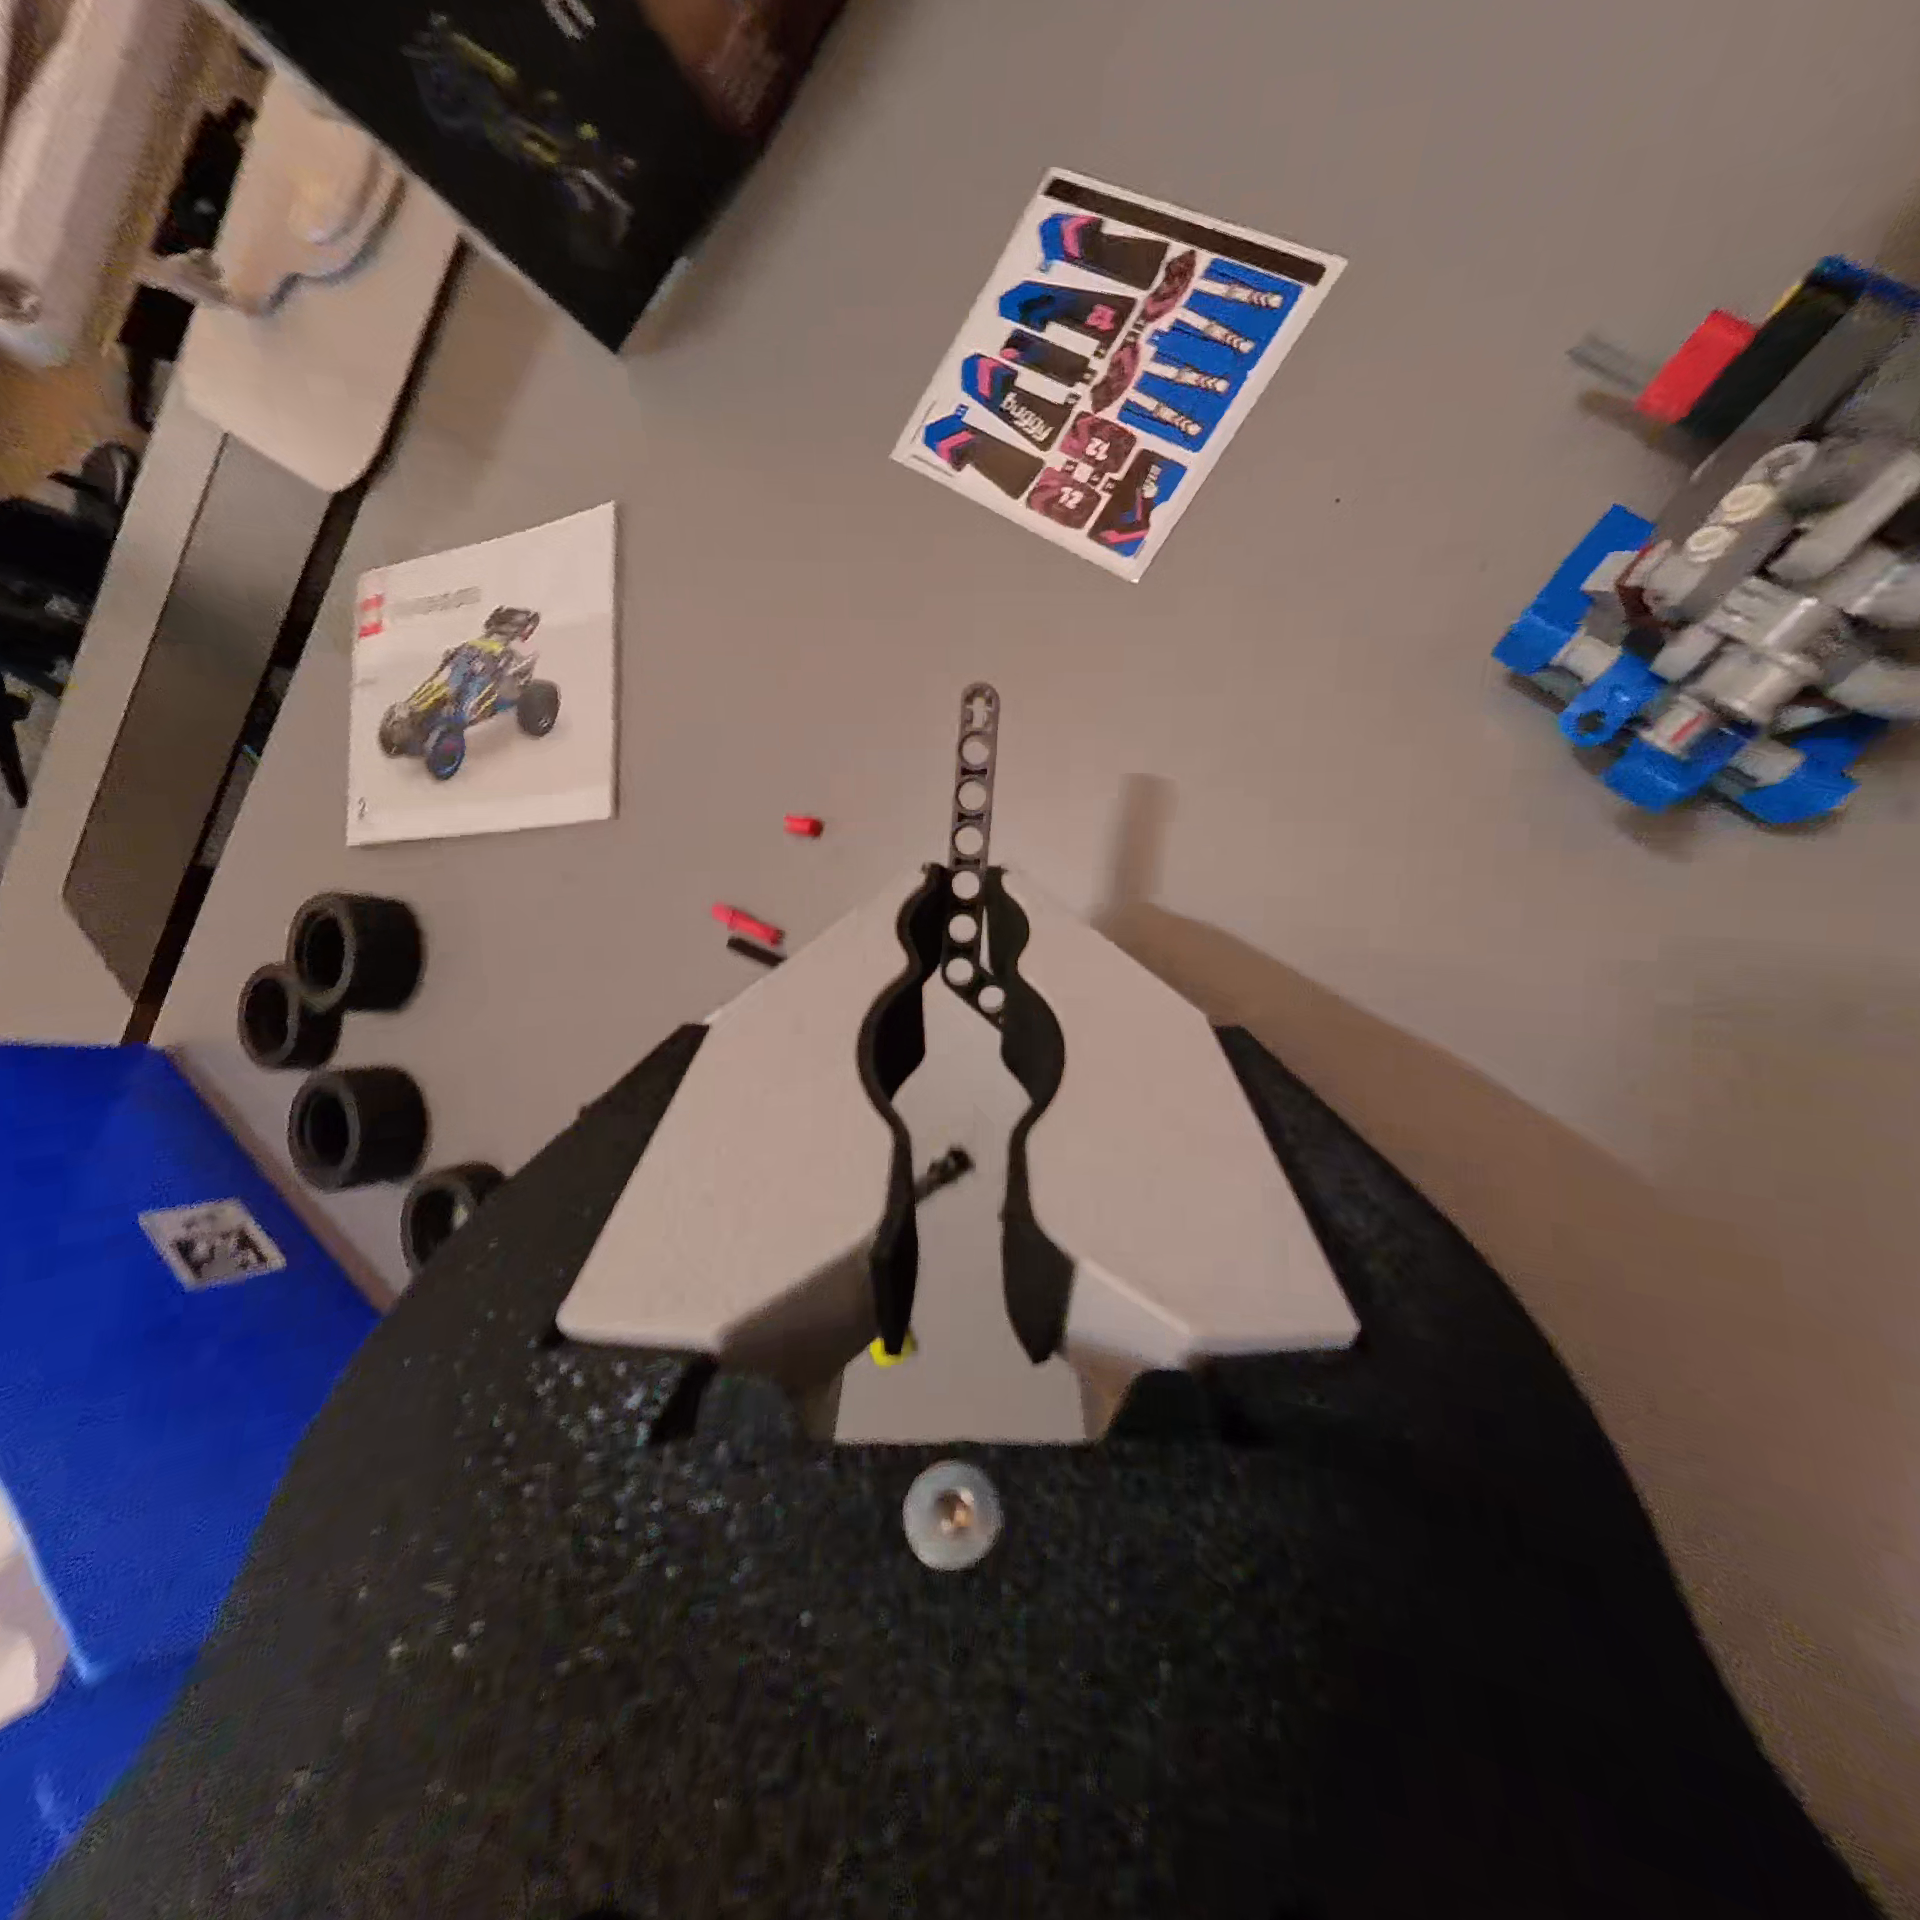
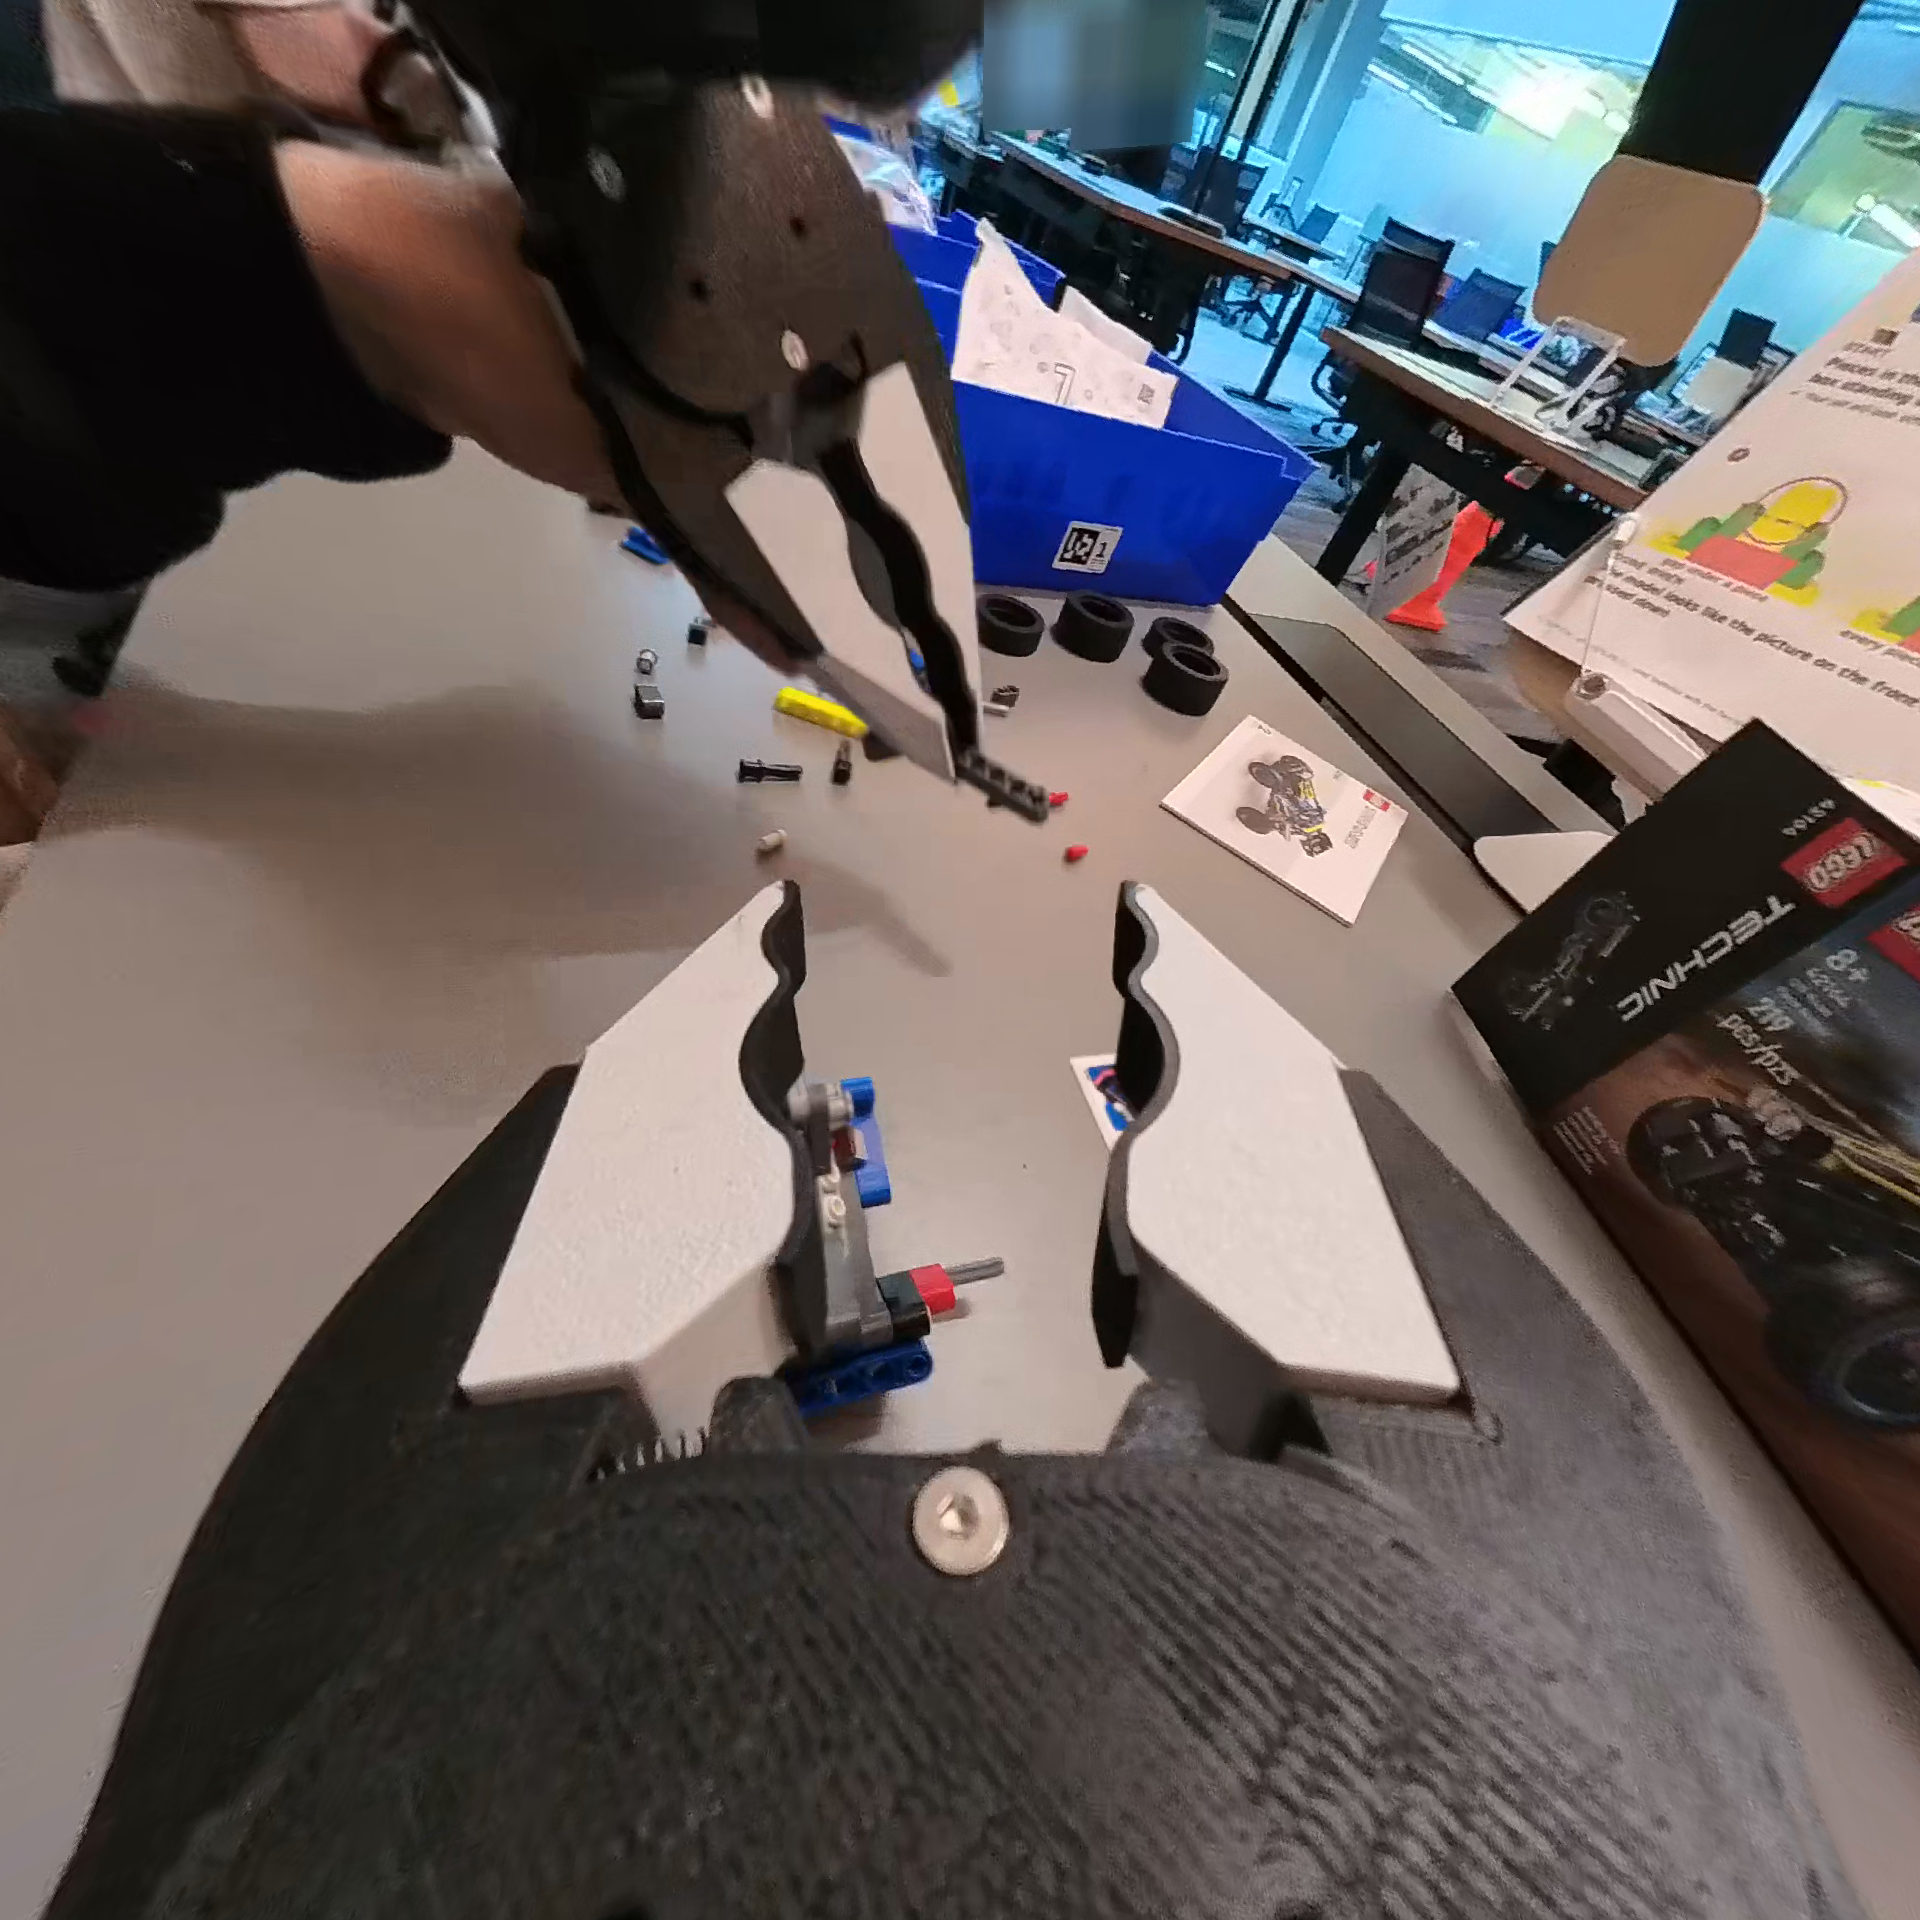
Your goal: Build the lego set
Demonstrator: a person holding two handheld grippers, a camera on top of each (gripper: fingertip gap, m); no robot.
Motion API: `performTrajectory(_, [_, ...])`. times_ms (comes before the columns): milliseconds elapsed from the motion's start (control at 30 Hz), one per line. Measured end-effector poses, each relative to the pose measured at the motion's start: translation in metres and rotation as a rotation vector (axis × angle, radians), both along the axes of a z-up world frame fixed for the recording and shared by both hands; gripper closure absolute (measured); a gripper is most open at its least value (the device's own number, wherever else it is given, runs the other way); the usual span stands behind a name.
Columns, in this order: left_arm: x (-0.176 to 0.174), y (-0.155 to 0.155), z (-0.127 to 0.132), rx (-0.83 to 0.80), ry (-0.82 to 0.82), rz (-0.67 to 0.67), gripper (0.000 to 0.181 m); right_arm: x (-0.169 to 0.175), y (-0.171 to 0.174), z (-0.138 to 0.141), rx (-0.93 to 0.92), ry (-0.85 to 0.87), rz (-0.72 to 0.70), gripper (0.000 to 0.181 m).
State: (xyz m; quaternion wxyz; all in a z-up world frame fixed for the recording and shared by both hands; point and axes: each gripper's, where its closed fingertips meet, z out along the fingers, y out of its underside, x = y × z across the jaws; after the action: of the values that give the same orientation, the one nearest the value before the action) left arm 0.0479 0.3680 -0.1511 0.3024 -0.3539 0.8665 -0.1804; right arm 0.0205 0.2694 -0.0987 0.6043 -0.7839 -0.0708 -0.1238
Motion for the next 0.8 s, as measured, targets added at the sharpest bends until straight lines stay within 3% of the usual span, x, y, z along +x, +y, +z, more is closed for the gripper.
performTrajectory(200, [0.023, -0.024, -0.022, -0.069, 0.084, -0.085, 0.177, 0.016, -0.008, 0.007, 0.069, 0.034, -0.044, 0.126])
performTrajectory(567, [0.013, -0.047, -0.052, -0.143, 0.21, -0.181, 0.177, 0.035, -0.011, -0.008, 0.089, 0.103, -0.096, 0.127])
performTrajectory(800, [0.009, -0.057, -0.053, -0.225, 0.216, -0.2, 0.177, 0.048, -0.018, -0.002, 0.15, 0.146, -0.15, 0.129])
